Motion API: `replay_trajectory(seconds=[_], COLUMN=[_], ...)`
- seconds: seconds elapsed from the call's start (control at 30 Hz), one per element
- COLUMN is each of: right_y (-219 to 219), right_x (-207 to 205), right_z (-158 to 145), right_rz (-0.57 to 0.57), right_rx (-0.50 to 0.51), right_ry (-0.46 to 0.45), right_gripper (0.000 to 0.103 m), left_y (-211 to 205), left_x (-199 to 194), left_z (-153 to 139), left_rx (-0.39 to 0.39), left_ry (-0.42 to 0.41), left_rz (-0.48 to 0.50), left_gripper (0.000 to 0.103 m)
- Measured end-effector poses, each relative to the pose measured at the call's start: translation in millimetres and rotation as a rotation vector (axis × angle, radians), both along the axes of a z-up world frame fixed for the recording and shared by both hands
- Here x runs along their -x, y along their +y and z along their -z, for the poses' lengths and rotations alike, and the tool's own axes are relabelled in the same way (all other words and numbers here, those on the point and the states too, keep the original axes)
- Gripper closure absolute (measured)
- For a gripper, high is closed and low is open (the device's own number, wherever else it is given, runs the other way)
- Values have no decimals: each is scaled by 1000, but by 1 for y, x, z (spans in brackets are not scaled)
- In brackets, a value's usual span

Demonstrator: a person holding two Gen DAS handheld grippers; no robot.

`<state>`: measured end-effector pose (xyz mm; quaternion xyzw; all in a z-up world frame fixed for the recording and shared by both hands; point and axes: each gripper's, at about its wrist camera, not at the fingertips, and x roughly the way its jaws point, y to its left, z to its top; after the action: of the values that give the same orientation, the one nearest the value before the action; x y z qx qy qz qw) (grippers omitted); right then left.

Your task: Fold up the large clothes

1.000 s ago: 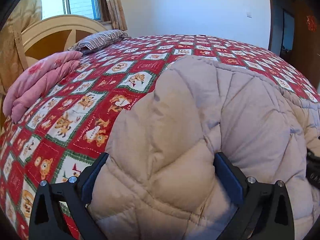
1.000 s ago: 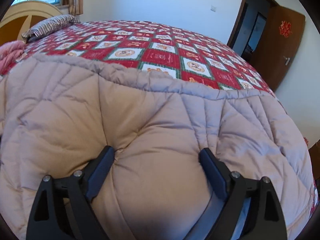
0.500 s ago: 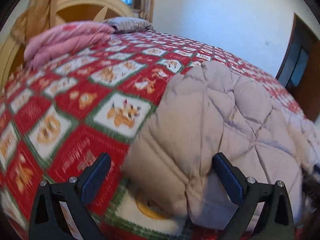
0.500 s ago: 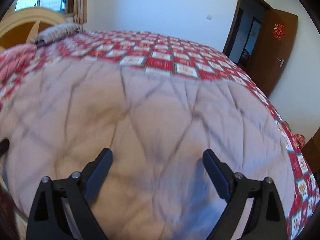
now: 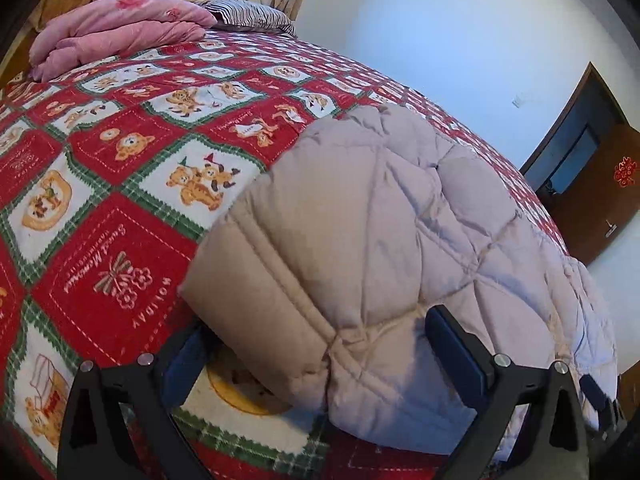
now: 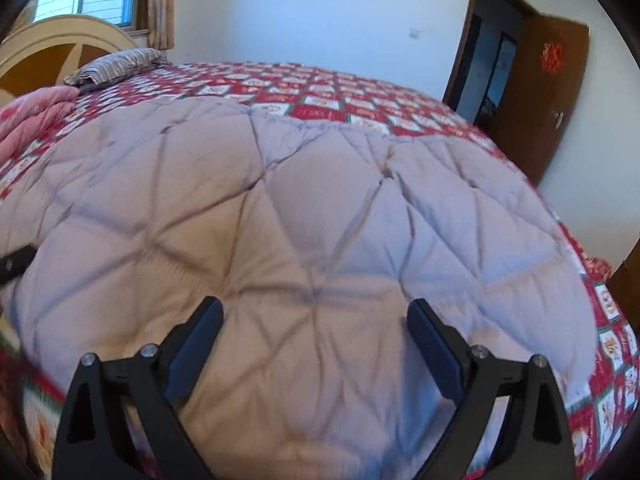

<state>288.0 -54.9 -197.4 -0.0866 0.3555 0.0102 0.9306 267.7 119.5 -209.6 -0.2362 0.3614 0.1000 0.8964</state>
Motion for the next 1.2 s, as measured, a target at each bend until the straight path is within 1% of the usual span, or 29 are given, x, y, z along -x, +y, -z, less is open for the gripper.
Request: replay_trajectory(seconds=[0.07,0.1,0.13,0.17,0.2,0.23,0.27,0.33,0.43,0.53,0.67,0.73,0.8,0.87,0.9,0.93,1.0,1.03,1.1,1.13,1.2], right_y=[4,5,4,4,4,5,6,7,11,22,53,72,90,95,92,88,65,53,19,-3,-48], right_x=[6,5,0,-4,-9,-11,-13,-14,-11,-8,0,6,12,19,25,29,36,38,35,29,16], right_z=[10,18,22,23,22,21,20,18,18,17,18,18,12,-2,-12,-19,-40,-46,-56,-58,-54], right_rz=[-2,-6,-7,-6,-5,-8,-13,-16,-12,-4,-39,-88,-165,-249,-279,-285,-262,-239,-165,-103,11], right_rx=[39,43,38,33,37,43,47,49,65,61,66,52,16,-69,-123,-146,-193,-213,-239,-241,-254], right_ry=[-13,-10,-2,8,20,24,26,27,19,20,-3,-7,4,23,15,0,-65,-90,-127,-137,-124], right_gripper=[7,7,6,5,4,4,4,4,5,5,6,6,5,6,6,6,6,4,0,0,0], left_y=[-4,-5,-6,-7,-8,-11,-13,-14,-2,14,47,66,84,95,96,96,88,78,48,29,-20], left_x=[-5,-6,-8,-10,-10,-11,-10,-4,5,18,36,47,60,71,74,75,75,73,67,62,47], left_z=[1,0,-1,-3,-5,-9,-12,-21,-30,-36,-48,-61,-82,-104,-115,-122,-143,-153,-168,-175,-182], left_rx=[-12,-11,1,25,40,45,38,36,82,103,103,72,3,-69,-114,-145,-206,-234,-292,-316,-346], left_ry=[-1,-8,-22,-42,-58,-74,-88,-127,-163,-186,-219,-239,-253,-276,-283,-289,-316,-328,-355,-369,-398], left_rz=[13,20,32,57,84,114,127,148,157,169,122,100,88,81,79,79,99,118,172,205,285], left_gripper=[1,1,11,35,46,62,73,79,83,85,85,85,85,85,85,85,85,85,85,85,85])
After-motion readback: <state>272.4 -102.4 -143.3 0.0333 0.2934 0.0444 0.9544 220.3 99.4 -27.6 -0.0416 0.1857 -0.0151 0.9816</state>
